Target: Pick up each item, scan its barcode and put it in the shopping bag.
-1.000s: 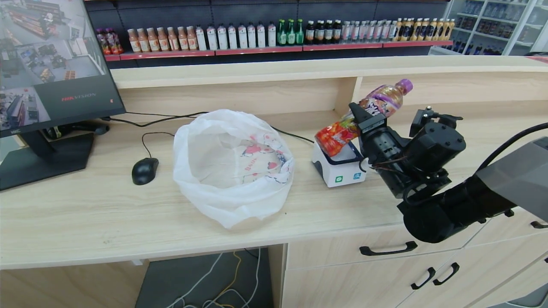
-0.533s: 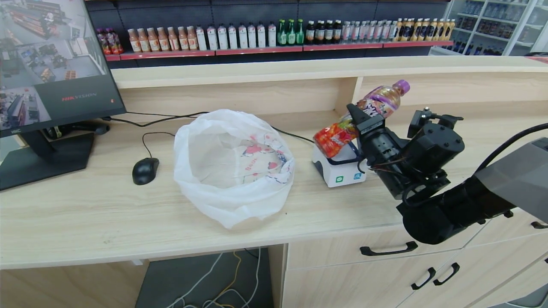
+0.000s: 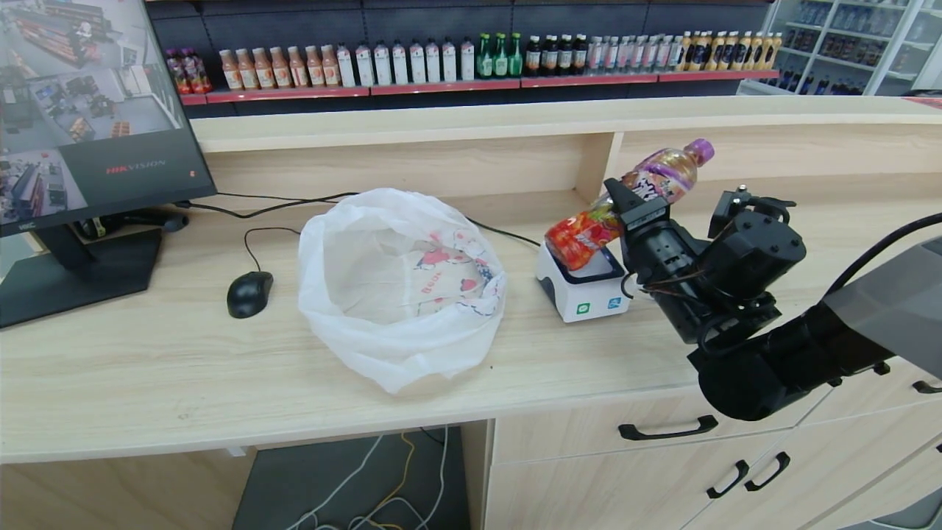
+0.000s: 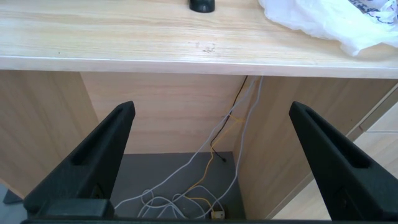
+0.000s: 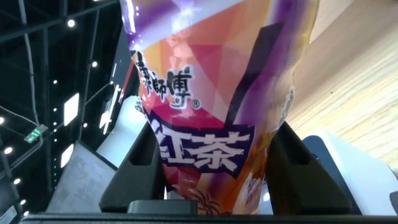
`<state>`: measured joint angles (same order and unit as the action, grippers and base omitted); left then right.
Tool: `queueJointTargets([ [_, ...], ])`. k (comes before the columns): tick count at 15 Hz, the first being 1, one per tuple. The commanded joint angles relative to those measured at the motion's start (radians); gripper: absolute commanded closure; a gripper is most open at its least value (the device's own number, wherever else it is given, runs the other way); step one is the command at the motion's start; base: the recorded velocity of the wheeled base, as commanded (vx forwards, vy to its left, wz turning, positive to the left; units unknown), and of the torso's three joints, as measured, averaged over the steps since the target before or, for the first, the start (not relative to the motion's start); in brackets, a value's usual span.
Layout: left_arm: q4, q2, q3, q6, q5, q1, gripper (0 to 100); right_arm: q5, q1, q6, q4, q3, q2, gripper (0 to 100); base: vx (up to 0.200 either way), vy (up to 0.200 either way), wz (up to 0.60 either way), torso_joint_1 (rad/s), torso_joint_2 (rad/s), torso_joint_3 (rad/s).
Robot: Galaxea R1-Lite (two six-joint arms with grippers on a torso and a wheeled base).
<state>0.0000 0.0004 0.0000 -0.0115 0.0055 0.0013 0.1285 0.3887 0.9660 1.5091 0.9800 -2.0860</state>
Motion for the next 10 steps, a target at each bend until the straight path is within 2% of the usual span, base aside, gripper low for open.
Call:
queueJointTargets([
  [1,0.0,0.0,0.0,-0.001,0.001,0.0,0,0.005,0.001,-0.001,0.006,-0.017,0.01,100,0.0,0.0,0.0,0.0,0.0,0.0],
  [4,0.0,0.0,0.0,-0.001,0.001,0.0,0,0.006,0.002,-0.009,0.028,-0.02,0.012,100,0.0,0.0,0.0,0.0,0.0,0.0],
  [6,0.0,0.0,0.0,-0.001,0.001,0.0,0,0.006,0.002,-0.062,0.029,-0.035,0.032,100,0.0,0.0,0.0,0.0,0.0,0.0],
  [8,0.0,0.0,0.0,-0.001,0.001,0.0,0,0.003,0.006,-0.139,0.054,-0.04,0.047,100,0.0,0.0,0.0,0.0,0.0,0.0],
  [10,0.0,0.0,0.0,-0.001,0.001,0.0,0,-0.007,0.018,-0.271,0.062,-0.047,0.083,100,0.0,0.0,0.0,0.0,0.0,0.0],
])
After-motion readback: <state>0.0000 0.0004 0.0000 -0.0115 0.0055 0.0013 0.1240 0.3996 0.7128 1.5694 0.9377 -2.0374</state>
